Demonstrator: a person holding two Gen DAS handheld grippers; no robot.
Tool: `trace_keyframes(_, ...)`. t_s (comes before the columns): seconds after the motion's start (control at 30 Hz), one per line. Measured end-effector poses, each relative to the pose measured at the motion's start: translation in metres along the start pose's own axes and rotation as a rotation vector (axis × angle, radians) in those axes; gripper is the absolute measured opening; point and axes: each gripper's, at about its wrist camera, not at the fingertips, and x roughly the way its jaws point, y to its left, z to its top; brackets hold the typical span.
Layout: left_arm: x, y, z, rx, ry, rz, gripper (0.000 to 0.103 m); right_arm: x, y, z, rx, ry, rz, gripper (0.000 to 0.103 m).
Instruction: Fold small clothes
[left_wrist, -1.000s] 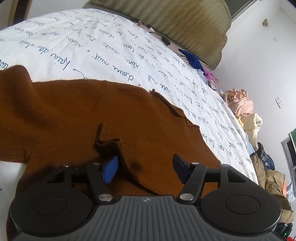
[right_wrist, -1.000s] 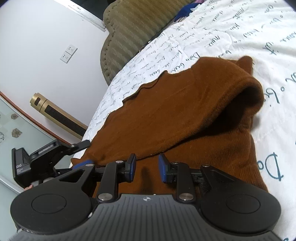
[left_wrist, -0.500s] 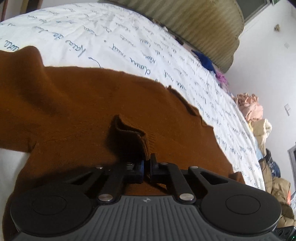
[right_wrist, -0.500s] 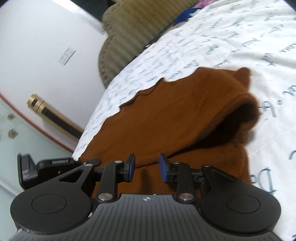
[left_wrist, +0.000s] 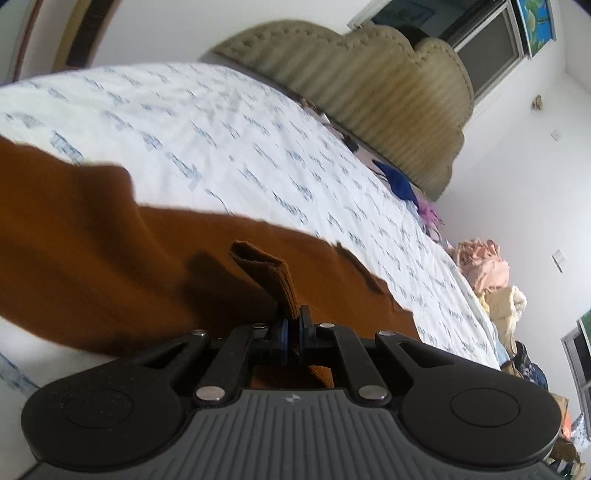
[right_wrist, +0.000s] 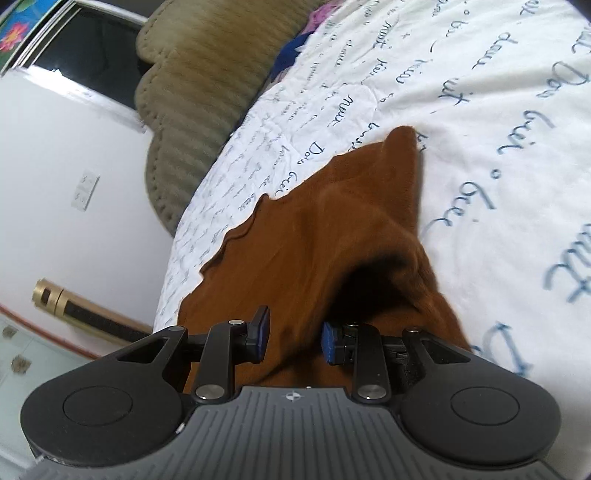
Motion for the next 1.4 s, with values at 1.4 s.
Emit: trace_keyframes(1.4, -0.101, 0.064, 0.000, 0.124, -0.150, 0.192, 0.008, 0.016, 0.132, -0.035, -0.624, 0.125, 0.039, 0.050)
